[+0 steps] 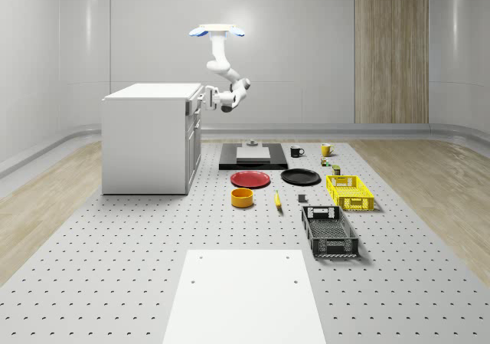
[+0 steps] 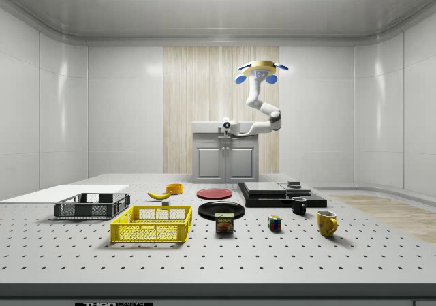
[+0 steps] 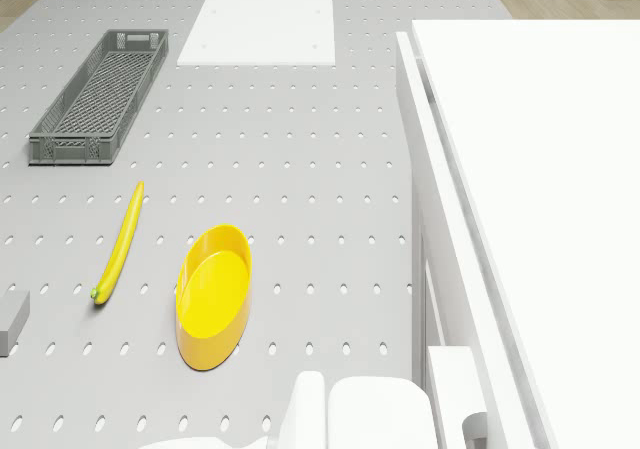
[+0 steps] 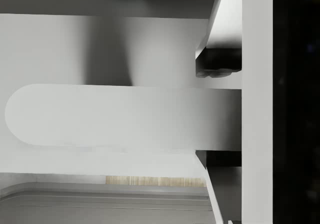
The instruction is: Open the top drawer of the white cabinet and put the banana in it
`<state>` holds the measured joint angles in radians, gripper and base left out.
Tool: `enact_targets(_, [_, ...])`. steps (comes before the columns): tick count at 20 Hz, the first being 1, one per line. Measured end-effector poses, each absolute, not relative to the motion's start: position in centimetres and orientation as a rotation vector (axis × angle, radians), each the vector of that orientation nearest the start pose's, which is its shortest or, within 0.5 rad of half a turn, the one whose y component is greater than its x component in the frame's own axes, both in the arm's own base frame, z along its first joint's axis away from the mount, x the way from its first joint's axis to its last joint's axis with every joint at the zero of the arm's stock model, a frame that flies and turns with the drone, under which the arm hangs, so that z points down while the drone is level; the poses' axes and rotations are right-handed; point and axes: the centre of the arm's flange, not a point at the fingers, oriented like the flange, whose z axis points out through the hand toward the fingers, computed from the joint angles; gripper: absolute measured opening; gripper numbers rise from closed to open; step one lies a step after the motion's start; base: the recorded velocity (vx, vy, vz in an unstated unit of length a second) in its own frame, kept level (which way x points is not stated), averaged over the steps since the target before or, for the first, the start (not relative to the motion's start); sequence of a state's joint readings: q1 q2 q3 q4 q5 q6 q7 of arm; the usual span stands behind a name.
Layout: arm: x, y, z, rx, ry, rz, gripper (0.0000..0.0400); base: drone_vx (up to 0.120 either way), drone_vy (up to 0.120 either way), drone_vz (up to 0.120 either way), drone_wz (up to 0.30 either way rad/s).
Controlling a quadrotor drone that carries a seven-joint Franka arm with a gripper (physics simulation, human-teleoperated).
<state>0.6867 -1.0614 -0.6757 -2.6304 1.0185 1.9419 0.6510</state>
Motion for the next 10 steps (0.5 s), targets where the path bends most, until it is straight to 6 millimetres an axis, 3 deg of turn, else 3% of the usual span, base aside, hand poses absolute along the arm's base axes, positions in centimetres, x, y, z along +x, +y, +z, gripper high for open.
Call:
enact_targets(2, [30.8, 0.3, 57.0, -1.494, 0.593, 0.593, 0.0136, 0.000, 0.000, 0.000, 0.000])
enact_targets(4, [30.8, -0.6, 57.1, -1.494, 0.606, 0.604, 0.0144, 0.000, 0.000, 0.000, 0.000])
enact_targets(7, [30.1, -2.6, 58.6, -1.508, 0.654, 0.633, 0.0272, 0.000, 0.000, 0.000, 0.000])
enact_targets(10, [30.6, -4.0, 57.4, -1.511, 0.616, 0.599, 0.0214, 0.000, 0.000, 0.000, 0.000])
